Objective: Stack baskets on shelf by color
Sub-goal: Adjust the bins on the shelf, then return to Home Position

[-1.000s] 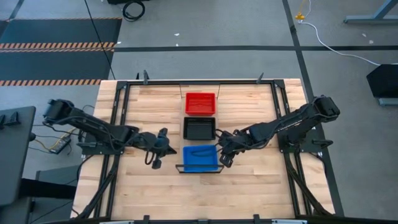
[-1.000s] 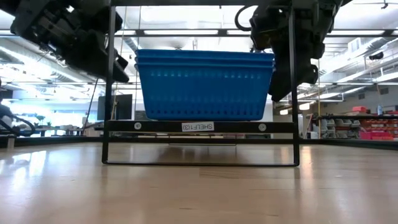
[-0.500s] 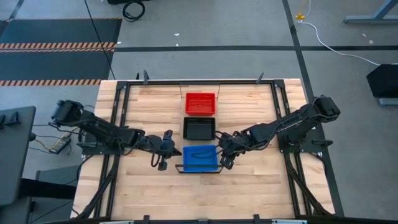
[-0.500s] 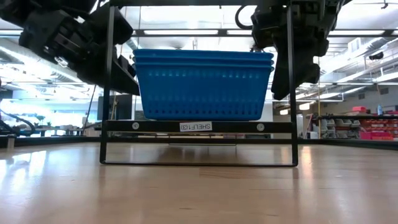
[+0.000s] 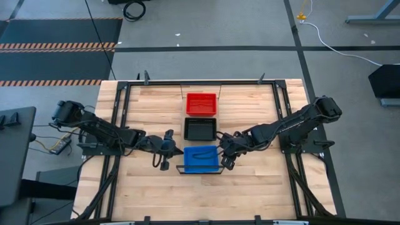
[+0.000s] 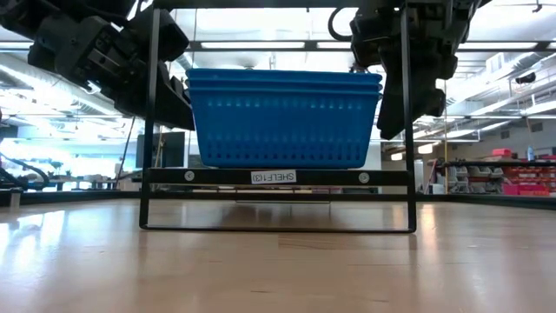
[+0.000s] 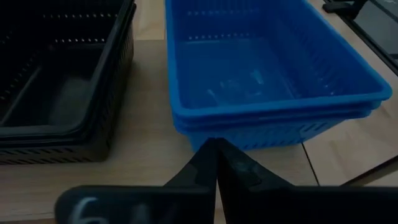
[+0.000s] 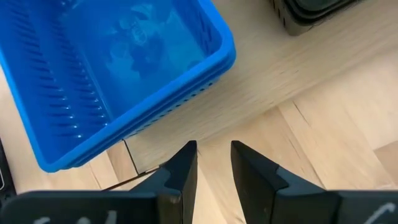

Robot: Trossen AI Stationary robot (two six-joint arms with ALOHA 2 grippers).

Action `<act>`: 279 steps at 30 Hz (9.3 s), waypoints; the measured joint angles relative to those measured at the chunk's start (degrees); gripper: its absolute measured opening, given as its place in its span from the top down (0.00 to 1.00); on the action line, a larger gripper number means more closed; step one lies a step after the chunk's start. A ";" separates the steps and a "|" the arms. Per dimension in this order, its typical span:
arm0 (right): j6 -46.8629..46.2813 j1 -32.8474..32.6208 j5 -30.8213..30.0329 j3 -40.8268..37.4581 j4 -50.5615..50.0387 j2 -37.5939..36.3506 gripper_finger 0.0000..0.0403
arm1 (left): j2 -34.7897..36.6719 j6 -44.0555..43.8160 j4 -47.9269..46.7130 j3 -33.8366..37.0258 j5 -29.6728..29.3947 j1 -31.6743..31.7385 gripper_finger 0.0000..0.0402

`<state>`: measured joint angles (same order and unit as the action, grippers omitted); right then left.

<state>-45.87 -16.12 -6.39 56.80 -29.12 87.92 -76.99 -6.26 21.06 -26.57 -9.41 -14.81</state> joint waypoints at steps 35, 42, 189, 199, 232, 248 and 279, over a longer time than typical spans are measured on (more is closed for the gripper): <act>5.56 0.00 0.04 0.00 6.18 0.00 0.74 | 0.02 -0.16 0.02 0.00 -2.45 -0.02 0.98; 5.56 -0.04 0.06 0.00 6.43 0.02 0.74 | 0.02 -0.40 0.01 0.00 -3.02 0.00 0.95; 46.59 15.17 6.62 -56.41 51.76 -69.30 0.91 | 70.62 17.01 -18.28 26.16 3.65 19.85 0.96; 45.52 15.17 8.02 -56.41 34.51 -88.03 0.91 | 70.62 17.32 -18.28 26.16 3.67 19.85 0.94; 25.01 15.23 -23.31 -56.41 37.61 -86.44 0.91 | 70.62 6.87 -17.93 26.18 3.68 19.80 0.93; 25.01 15.19 -23.92 -56.41 37.62 -86.42 0.91 | 70.62 6.90 -17.90 26.18 3.68 19.85 0.94; 25.02 15.19 -23.86 -56.41 37.59 -86.42 0.91 | 70.64 6.91 -17.90 26.18 3.69 19.85 0.95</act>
<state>-20.85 -0.93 -30.25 0.38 8.47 1.50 -6.35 0.64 3.16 -0.38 -5.72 5.04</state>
